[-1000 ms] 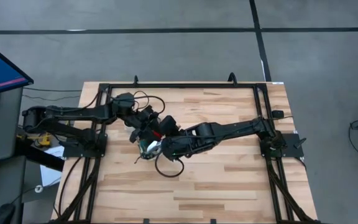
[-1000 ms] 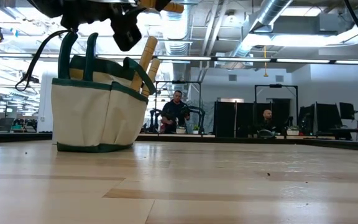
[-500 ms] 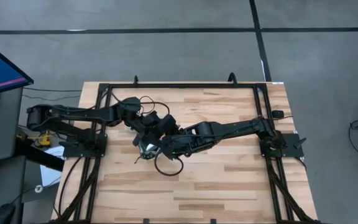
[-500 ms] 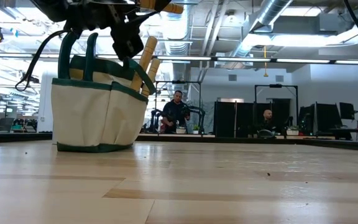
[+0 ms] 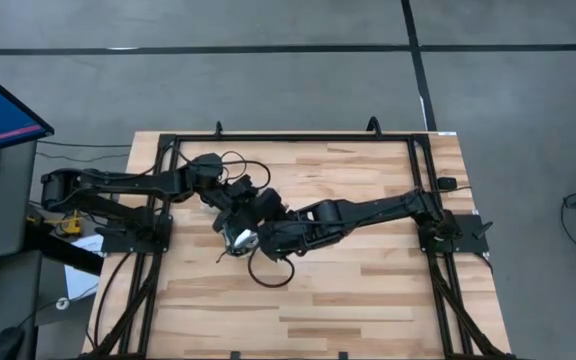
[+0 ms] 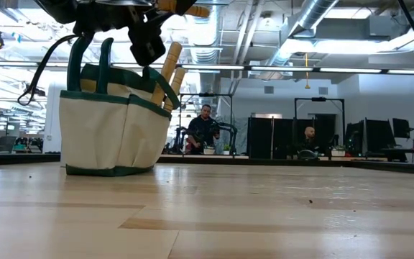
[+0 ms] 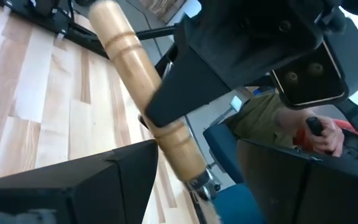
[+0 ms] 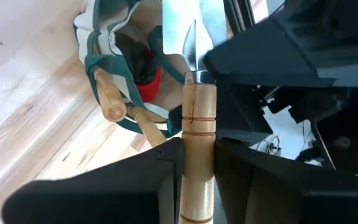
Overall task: Pick & Place Garden tools in Gardening bag
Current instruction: Put the trowel into the gardening bag
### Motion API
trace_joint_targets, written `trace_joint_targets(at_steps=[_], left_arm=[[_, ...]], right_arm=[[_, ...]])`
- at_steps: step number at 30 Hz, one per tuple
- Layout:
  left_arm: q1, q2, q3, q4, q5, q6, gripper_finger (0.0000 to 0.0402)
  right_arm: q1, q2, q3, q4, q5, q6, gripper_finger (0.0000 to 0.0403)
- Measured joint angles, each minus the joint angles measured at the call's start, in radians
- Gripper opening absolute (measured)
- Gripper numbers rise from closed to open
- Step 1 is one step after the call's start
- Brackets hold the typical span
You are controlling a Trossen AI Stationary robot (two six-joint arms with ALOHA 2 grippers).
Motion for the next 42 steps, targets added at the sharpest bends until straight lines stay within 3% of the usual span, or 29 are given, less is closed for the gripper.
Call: trace_joint_targets(at_steps=[6, 22, 42], left_arm=[[0.0, 0.0, 0.0, -0.001, -0.034, -0.004, 0.0198], [-0.024, 0.0, 0.001, -0.019, -0.001, -0.053, 0.0096], [-0.038, 0.0, 0.001, -0.028, 0.006, -0.099, 0.0094]], right_arm=[[0.008, 0.0, 0.0, 0.028, 0.0, 0.0, 0.0055], [0.019, 0.0, -0.001, 0.025, -0.004, 0.0, 0.0055], [0.011, 0.0, -0.001, 0.037, -0.014, -0.005, 0.0055]])
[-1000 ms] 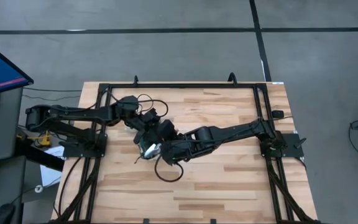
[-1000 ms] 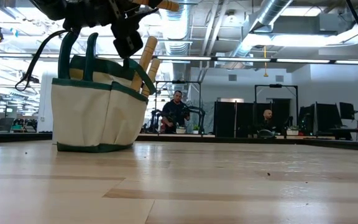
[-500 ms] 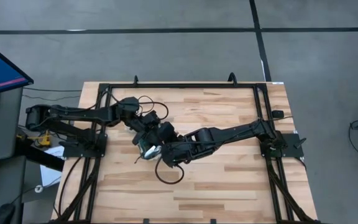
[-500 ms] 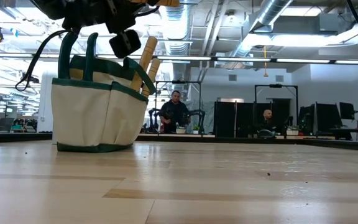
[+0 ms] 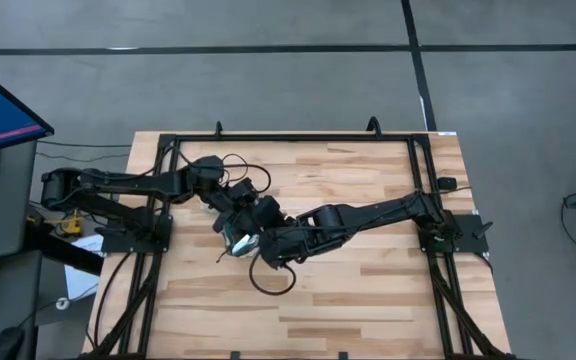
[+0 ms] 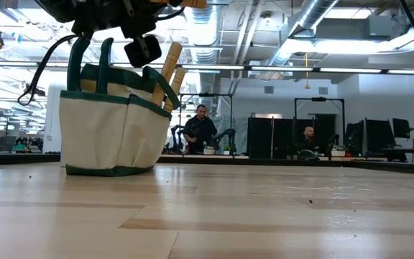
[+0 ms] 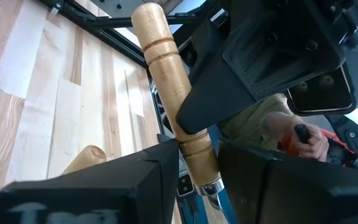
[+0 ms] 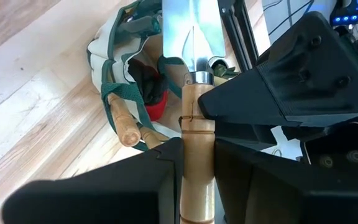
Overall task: Pick & Place Garden tools in Gardening bag
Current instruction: Put the trowel into the gardening bag
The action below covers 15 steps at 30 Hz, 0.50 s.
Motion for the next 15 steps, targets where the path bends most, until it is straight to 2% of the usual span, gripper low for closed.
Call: trace_joint_targets(at_steps=[5, 15], left_arm=[[0.0, 0.0, 0.0, 0.0, 0.015, 0.0, 0.0104], [-0.003, 0.002, -0.002, -0.001, 0.034, -0.004, 0.0177]], right_arm=[[-0.006, 0.0, 0.0, 0.005, -0.001, -0.004, 0.0055], [-0.025, -0.001, 0.002, 0.014, 0.021, -0.003, 0.0055]])
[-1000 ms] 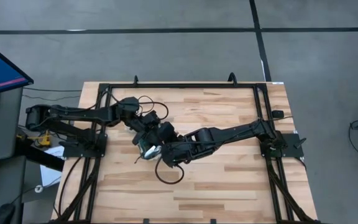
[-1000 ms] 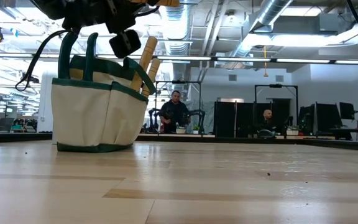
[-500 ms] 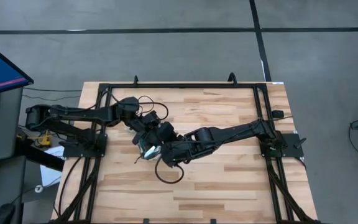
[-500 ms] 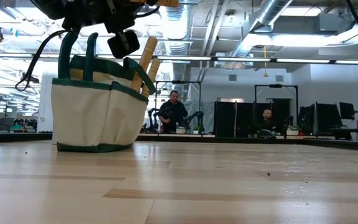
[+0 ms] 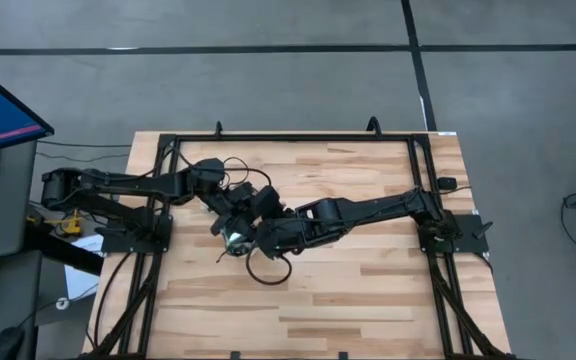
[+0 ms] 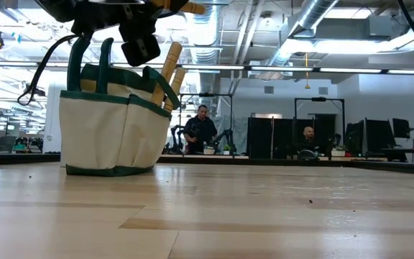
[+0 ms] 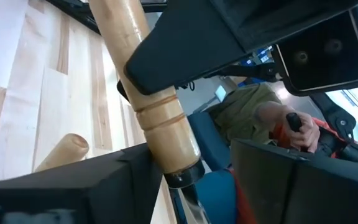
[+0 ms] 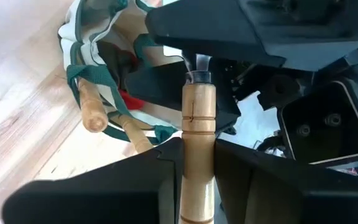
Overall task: Pick & Place Garden tools in Gardening bag
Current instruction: Put the trowel into the gardening bag
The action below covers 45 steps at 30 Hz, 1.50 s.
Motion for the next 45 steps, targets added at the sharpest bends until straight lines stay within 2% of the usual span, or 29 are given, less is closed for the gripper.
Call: trace_joint_targets(at_steps=[8, 28, 37, 39, 45], left_arm=[[0.002, 0.0, 0.0, 0.0, -0.004, -0.002, 0.017], [-0.001, -0.002, 0.0, -0.012, -0.005, -0.032, 0.0074], [-0.001, 0.002, 0.0, -0.011, 0.0, -0.065, 0.0065], [-0.001, 0.002, 0.0, -0.009, 0.008, -0.065, 0.0064], [-0.002, 0.002, 0.002, 0.003, 0.012, -0.071, 0.0062]], right_arm=[[0.01, 0.0, 0.0, -0.013, -0.028, 0.008, 0.0055], [0.034, 0.0, -0.001, -0.001, -0.032, 0.007, 0.0055], [0.034, -0.001, -0.001, -0.001, -0.032, 0.015, 0.0055], [0.034, -0.001, -0.001, 0.003, -0.032, 0.02, 0.0072], [0.03, -0.001, -0.001, 0.021, -0.025, 0.058, 0.0161]])
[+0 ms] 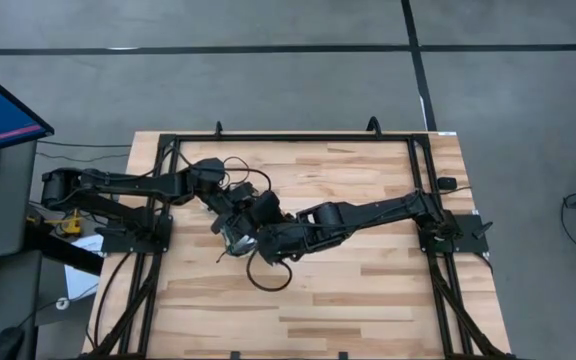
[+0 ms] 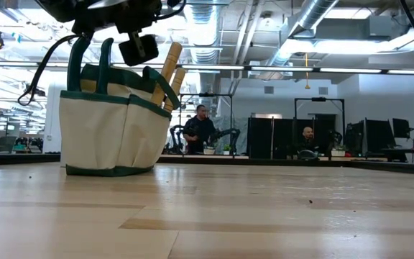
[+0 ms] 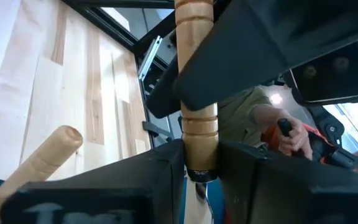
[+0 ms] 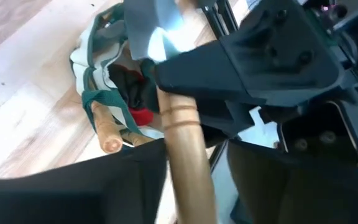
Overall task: Pick & Place Garden tools in Gardening bag
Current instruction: Put the trowel into the gardening bag
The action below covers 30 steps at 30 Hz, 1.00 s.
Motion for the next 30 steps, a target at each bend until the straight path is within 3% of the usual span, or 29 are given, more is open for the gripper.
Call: trace_joint_targets(at_steps=[7, 14, 19, 23, 26, 30], left_arm=[[0.0, 0.0, 0.0, 0.001, 0.0, -0.002, 0.0062], [0.0, 0.0, 0.0, 0.008, 0.0, 0.02, 0.0062], [0.0, 0.0, 0.0, 0.027, 0.0, 0.041, 0.0062], [0.0, 0.0, 0.0, 0.043, -0.037, 0.1, 0.0062], [0.0, 0.0, -0.001, 0.105, -0.079, 0.152, 0.0062], [0.0, 0.0, -0.001, 0.282, -0.15, 0.183, 0.0062]], right_arm=[[0.015, -0.004, 0.0, -0.038, 0.065, 0.027, 0.023], [0.034, -0.045, 0.015, -0.137, 0.098, 0.182, 0.0243], [0.051, -0.145, 0.014, -0.186, 0.102, 0.408, 0.0244], [0.064, -0.249, 0.014, -0.184, 0.12, 0.687, 0.0244], [0.071, -0.302, 0.015, -0.192, 0.181, 0.914, 0.0244], [0.107, -0.313, 0.015, -0.182, 0.343, 1.049, 0.0244]])
